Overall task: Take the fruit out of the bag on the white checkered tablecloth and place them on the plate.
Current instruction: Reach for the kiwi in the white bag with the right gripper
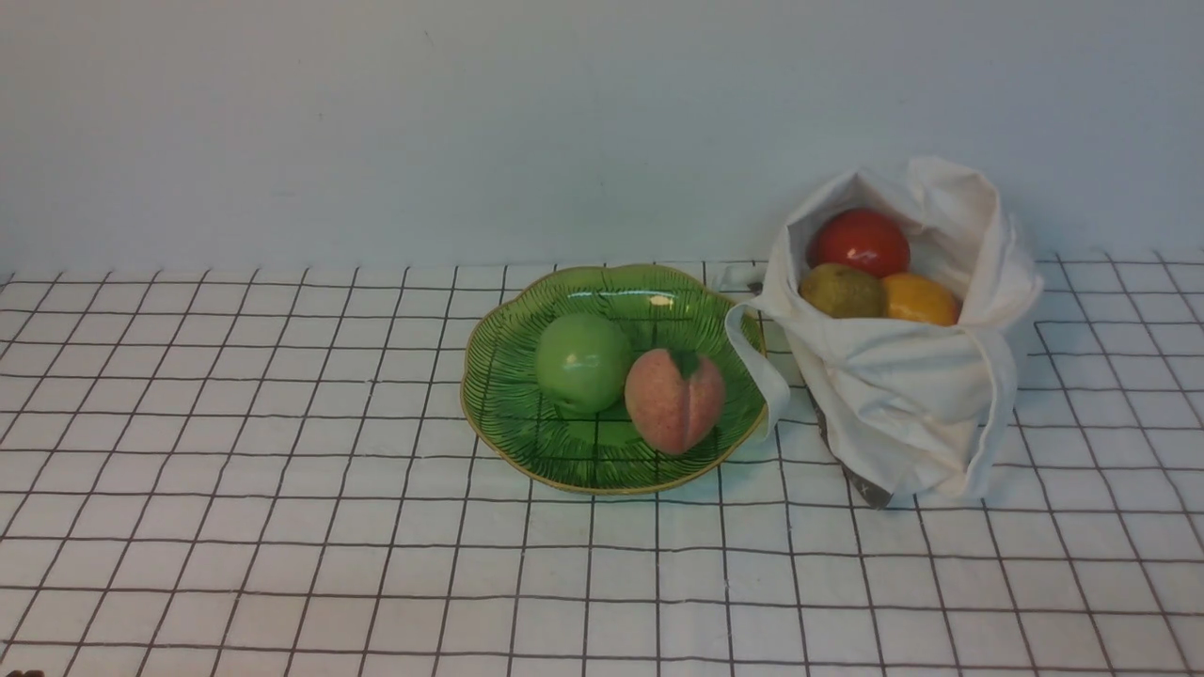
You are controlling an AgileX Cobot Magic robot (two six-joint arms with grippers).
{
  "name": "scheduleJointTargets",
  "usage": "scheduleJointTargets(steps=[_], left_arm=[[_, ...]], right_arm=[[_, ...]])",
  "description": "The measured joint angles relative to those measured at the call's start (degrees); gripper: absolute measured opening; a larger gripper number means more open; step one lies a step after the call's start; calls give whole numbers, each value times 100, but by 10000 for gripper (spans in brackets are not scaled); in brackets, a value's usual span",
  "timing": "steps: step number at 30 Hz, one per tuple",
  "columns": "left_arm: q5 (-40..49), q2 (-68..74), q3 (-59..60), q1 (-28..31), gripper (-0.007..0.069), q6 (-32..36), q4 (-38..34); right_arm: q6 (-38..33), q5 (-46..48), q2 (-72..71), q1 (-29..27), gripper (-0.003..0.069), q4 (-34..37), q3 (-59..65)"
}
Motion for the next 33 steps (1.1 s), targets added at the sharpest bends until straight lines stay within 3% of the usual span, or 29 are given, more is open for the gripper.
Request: scheduleJointTargets(steps=[5,11,12,14,17,21,25,26,27,33], left_arm=[[0,0,0,0,-8,0,0],[0,0,0,0,-8,0,0],[0,0,0,0,-8,0,0],[0,0,0,0,-8,0,0],[0,0,0,0,-8,0,0],[0,0,0,0,-8,0,0],[0,0,0,0,-8,0,0],[0,0,0,0,-8,0,0],[0,0,0,0,-8,0,0],[0,0,0,0,-8,0,0]], right_arm=[[-1779,460,755,0,-14,-724,-1737],[-2021,2282,2847,0,-10,-2399,-2875],[-2015,2783,3763,0,-9,-2837,-3178],[-1987,2992,4197,0,-6,-2986,-3371],[-2015,3182,5532,0,26,-2878,-3934],[-2560,3196,6592,0,103,-2310,-4601],[-3947,3185,7882,159,264,-1584,-5576],[-3994,3179,7937,159,264,-1558,-5576],[-4294,3173,8376,281,335,-1410,-5980],[-4492,3164,9926,436,526,-1433,-7437]])
